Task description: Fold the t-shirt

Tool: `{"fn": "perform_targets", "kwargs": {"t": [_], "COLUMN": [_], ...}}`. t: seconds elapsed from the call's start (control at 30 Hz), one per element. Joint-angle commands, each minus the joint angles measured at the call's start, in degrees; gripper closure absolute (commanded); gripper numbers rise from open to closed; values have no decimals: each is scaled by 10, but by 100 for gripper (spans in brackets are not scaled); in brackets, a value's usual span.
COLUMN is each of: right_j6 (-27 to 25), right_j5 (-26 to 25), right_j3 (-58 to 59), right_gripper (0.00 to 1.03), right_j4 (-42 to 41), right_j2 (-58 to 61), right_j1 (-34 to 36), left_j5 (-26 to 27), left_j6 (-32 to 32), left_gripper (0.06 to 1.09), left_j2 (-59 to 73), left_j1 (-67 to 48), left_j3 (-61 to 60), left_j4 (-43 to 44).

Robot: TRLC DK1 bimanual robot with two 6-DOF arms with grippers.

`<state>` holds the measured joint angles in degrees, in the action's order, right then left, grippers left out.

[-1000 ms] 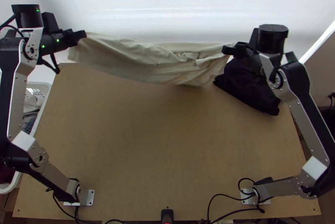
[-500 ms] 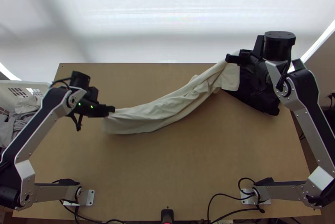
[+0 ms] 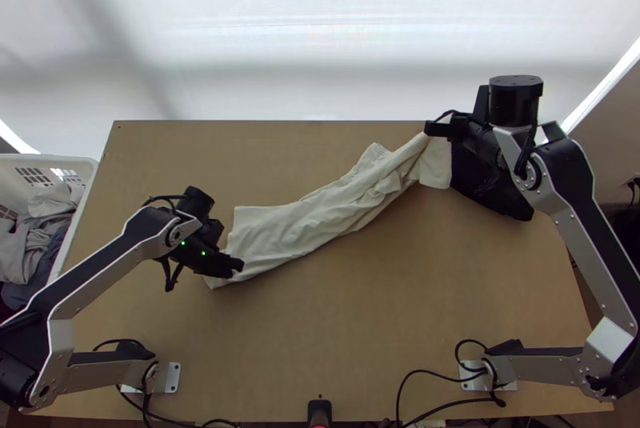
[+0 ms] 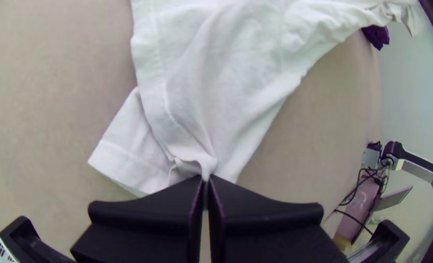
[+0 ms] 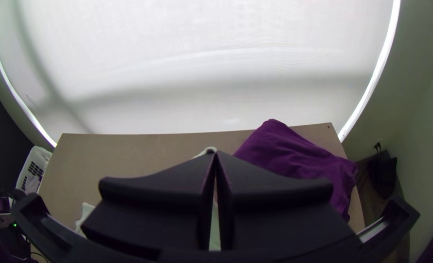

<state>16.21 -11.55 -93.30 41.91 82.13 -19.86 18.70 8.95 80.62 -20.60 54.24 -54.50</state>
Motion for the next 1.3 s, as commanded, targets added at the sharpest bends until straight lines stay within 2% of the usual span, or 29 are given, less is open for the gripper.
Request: {"fn": "perform_targets", "kwargs": {"t": [0.0,0.1,0.2,0.23,0.27,0.3,0.37,0.4,0.5,0.63,0.73,0.9,1.0,1.13,1.27], "right_j6": [1,1,1,1,1,1,1,1,1,1,2,5,7,11,15], "right_j5": [0,0,0,0,0,0,0,0,0,0,0,0,0,0,0], "right_j3": [10,10,11,11,11,11,11,11,11,13,15,15,12,10,8], "right_gripper": [100,100,100,100,100,100,100,100,100,100,100,100,100,100,100], "right_j4": [-9,-10,-12,-13,-14,-16,-18,-19,-19,-19,-19,-19,-20,-23,-25], "right_j2": [-19,-18,-17,-17,-16,-16,-14,-14,-14,-14,-14,-12,-10,-8,-7], "right_j1": [-5,-6,-6,-7,-7,-7,-11,-11,-13,-13,-15,-19,-23,-29,-32], "left_j5": [33,58,63,63,62,62,63,64,92,98,128,135,135,133,130], "left_j6": [-4,-3,-10,-10,-11,-16,-16,-12,-5,8,16,17,34,75,85], "left_gripper": [105,105,105,100,84,63,31,11,10,10,10,12,24,52,56], "left_j2": [2,-1,-3,-3,0,0,-15,-28,-64,-82,-58,-12,26,63,83], "left_j1": [-15,-30,-57,-61,-66,-66,-66,-66,-51,-5,66,115,135,154,159], "left_j3": [-19,-28,-28,-26,-23,-16,3,8,30,66,85,103,119,125,129], "left_j4": [-9,-13,-18,-17,-17,-17,-20,-23,-9,7,19,36,42,73,98]}}
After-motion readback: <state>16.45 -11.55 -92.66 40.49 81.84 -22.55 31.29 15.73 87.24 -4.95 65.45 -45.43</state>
